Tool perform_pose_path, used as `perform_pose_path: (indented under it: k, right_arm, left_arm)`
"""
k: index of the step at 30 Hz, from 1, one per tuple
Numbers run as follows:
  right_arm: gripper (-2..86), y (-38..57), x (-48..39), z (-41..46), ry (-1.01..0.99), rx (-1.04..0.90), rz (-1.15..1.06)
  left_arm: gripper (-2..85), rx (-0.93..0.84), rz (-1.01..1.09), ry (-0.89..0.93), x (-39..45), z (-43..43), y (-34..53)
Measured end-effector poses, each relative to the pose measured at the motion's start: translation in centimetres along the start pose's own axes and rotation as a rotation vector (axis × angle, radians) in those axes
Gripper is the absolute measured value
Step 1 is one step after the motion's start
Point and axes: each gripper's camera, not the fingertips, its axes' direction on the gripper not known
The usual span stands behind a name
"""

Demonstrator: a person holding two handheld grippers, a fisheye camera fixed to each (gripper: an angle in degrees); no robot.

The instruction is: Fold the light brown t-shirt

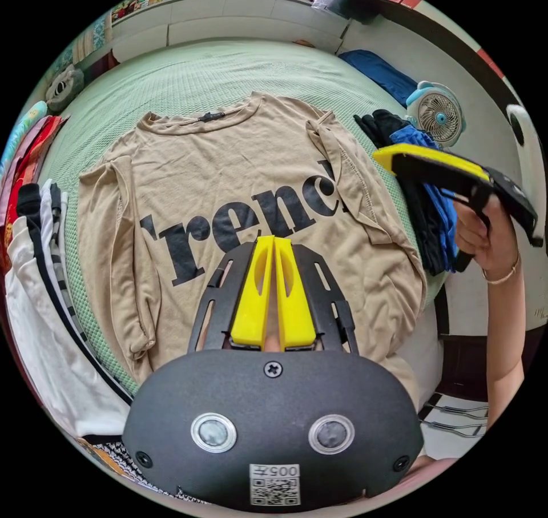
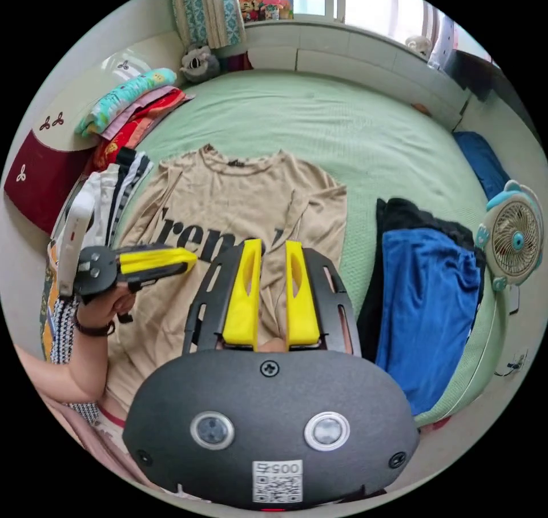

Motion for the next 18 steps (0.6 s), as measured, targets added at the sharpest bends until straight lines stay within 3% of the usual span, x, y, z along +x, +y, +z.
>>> perform_pose_path:
  k: [7,9,18]
  right_arm:
    - [7.4,-6.7,2.4,8.1,0.114,-0.058,0.104]
    - [2.8,-7.5,3.4,10.8,0.158,-0.132,0.091]
    - [-0.5,-9.1,7.7,6.3,-0.008,0.001,0.139]
  left_arm:
    - [-0.6,-0.011,0.004,-0.026,-0.3,-0.2,-0.2]
    - [-0.6,-0.017,0.002,-0.022,-0.4,-0.2,-0.4]
    - [-0.6,-0.022,-0.004,-0.018,-0.7,-0.7,-0.8]
